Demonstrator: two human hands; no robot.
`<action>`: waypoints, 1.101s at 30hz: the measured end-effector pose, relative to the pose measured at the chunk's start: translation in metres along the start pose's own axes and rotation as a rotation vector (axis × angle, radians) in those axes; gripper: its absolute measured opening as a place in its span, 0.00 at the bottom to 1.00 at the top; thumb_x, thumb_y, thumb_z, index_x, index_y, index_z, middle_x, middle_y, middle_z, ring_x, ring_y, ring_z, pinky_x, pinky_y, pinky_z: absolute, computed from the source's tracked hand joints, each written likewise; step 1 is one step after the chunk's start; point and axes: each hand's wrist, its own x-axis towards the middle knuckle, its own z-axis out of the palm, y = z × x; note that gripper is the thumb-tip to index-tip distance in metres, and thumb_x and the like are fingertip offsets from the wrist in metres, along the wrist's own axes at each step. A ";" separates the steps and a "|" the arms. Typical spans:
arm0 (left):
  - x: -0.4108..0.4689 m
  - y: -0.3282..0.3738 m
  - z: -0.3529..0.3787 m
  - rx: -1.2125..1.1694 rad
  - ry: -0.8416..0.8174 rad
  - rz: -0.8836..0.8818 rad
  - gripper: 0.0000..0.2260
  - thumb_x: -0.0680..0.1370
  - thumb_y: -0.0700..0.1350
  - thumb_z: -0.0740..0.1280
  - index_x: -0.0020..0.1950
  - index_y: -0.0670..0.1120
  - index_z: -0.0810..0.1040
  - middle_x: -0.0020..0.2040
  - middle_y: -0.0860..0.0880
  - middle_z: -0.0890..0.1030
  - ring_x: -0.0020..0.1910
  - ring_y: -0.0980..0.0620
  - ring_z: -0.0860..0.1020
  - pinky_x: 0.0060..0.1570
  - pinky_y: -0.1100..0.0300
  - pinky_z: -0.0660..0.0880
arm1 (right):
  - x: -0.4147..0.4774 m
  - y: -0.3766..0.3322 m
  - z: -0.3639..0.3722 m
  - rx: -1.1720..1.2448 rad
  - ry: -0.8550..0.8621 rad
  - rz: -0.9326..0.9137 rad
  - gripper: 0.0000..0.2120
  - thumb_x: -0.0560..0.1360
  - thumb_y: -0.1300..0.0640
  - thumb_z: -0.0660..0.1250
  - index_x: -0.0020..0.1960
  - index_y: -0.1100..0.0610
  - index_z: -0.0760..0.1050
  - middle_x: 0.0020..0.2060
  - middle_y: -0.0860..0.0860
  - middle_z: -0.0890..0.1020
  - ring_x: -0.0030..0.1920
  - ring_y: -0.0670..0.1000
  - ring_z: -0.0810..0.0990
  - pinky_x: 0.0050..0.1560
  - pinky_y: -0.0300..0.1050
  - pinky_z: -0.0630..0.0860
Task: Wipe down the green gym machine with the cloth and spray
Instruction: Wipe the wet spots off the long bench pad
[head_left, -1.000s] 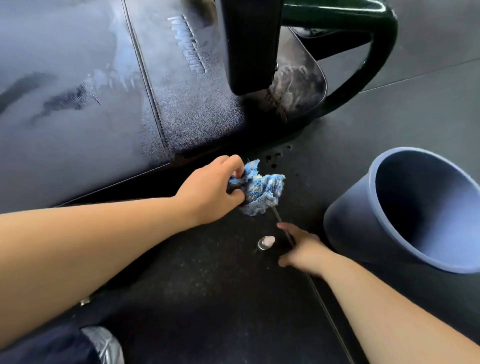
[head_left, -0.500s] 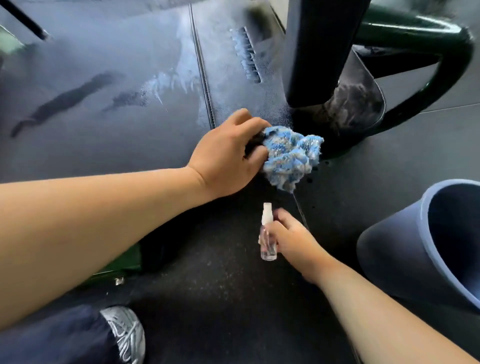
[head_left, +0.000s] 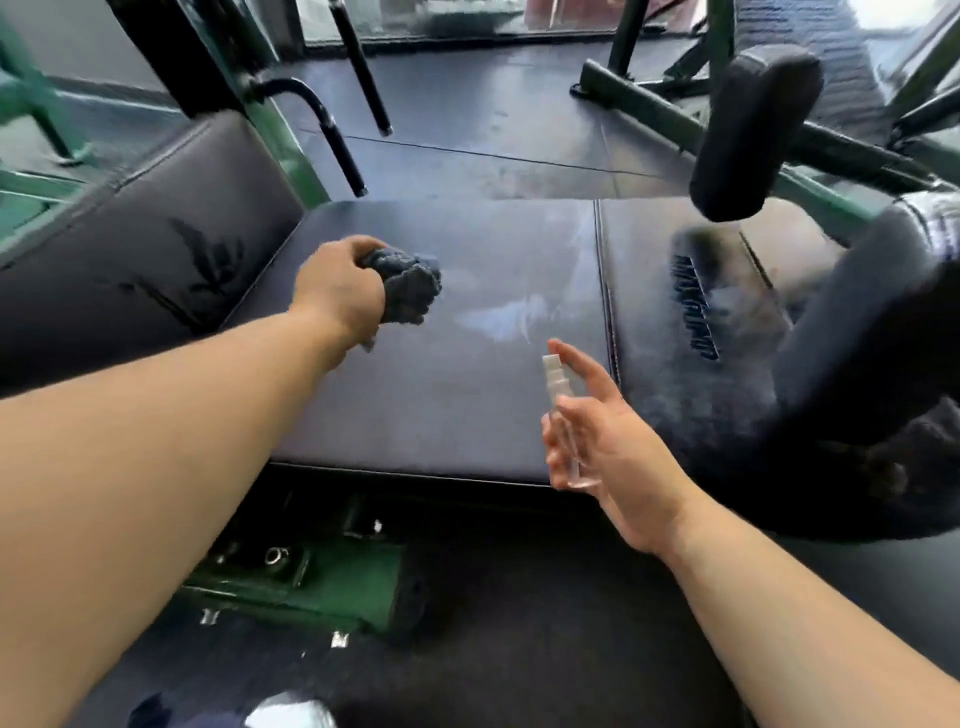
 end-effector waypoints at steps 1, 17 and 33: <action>0.008 -0.006 -0.011 -0.029 0.044 -0.062 0.14 0.74 0.36 0.57 0.47 0.49 0.79 0.42 0.44 0.81 0.31 0.44 0.76 0.28 0.55 0.78 | 0.011 -0.005 0.006 -0.124 0.004 -0.026 0.22 0.80 0.63 0.58 0.63 0.37 0.72 0.33 0.52 0.70 0.29 0.47 0.69 0.28 0.41 0.71; 0.025 -0.075 -0.093 -0.224 0.404 -0.270 0.12 0.70 0.51 0.74 0.44 0.45 0.75 0.38 0.50 0.77 0.37 0.50 0.74 0.34 0.61 0.70 | 0.149 -0.090 0.108 -1.038 -0.184 0.205 0.11 0.81 0.47 0.58 0.60 0.50 0.69 0.42 0.54 0.75 0.33 0.51 0.72 0.29 0.38 0.67; 0.019 -0.112 -0.096 -0.127 0.399 -0.378 0.13 0.69 0.53 0.73 0.41 0.45 0.74 0.53 0.43 0.78 0.42 0.43 0.78 0.30 0.61 0.69 | 0.169 -0.059 0.153 -0.848 0.067 0.303 0.18 0.74 0.42 0.58 0.35 0.55 0.65 0.23 0.50 0.68 0.23 0.51 0.62 0.25 0.39 0.58</action>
